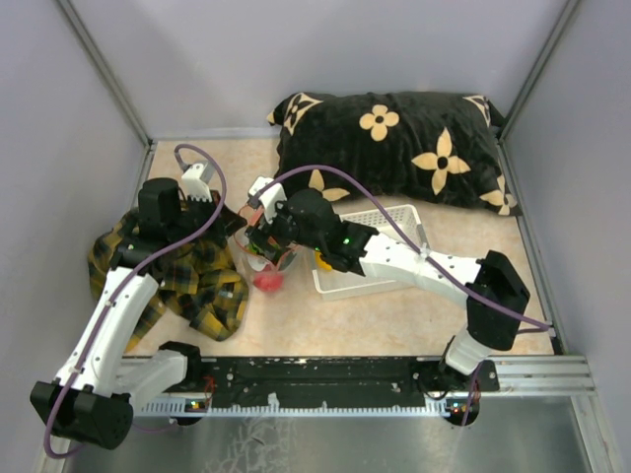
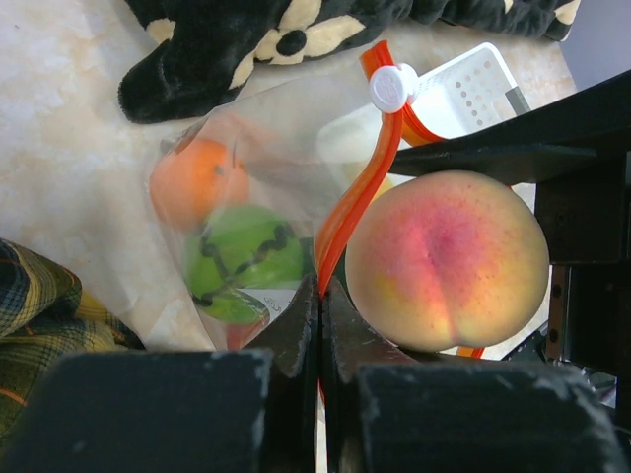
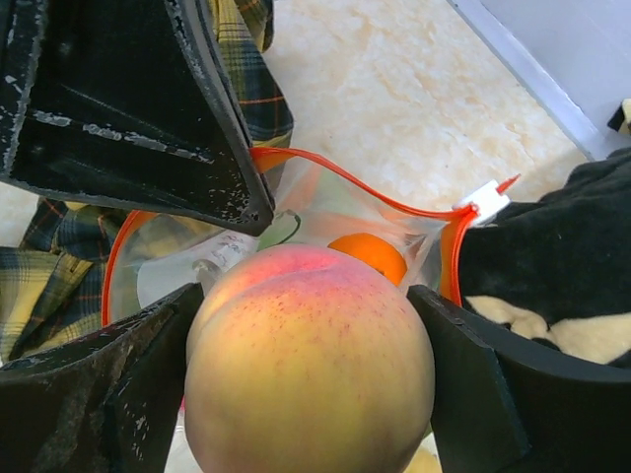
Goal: Place the food in the zip-top bag and seal the zipper
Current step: Place the fake fruit in the zipper food storage bag, then pick up the fake fruit from the bin.
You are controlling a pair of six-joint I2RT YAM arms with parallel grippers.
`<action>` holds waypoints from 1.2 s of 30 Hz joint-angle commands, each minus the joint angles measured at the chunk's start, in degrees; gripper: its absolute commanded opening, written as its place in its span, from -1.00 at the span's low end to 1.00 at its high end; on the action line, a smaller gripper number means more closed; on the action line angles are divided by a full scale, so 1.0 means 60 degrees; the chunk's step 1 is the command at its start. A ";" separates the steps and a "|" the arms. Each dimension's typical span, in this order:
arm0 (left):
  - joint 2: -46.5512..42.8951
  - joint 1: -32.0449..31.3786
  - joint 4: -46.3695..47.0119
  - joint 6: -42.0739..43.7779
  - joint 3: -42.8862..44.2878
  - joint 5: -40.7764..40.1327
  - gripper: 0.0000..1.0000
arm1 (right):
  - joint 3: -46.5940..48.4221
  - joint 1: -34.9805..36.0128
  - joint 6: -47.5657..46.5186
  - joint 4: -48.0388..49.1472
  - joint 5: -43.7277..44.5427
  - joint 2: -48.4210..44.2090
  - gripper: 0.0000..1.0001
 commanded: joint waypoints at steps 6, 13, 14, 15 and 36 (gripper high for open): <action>-0.0120 0.0068 0.0344 0.0012 -0.0068 0.0206 -1.00 | 0.0380 0.0016 -0.0282 0.0716 0.0246 -0.0197 0.78; -0.0133 0.0068 0.0344 0.0005 -0.0079 0.0188 -1.00 | 0.0254 0.0017 -0.0113 0.0721 0.0117 -0.0547 0.77; -0.0138 0.0068 0.0344 0.0016 -0.0083 0.0183 -1.00 | 0.0223 0.0021 -0.0092 0.0676 0.0099 -0.0642 0.77; -0.0137 0.0070 0.0344 0.0008 -0.0083 0.0182 -1.00 | 0.0192 0.0015 -0.0074 0.0626 0.0075 -0.0757 0.77; -0.0124 0.0090 0.0391 -0.0027 -0.0185 0.0257 -1.00 | -0.2283 -0.1358 0.0941 -0.0745 -0.0796 -0.4475 0.73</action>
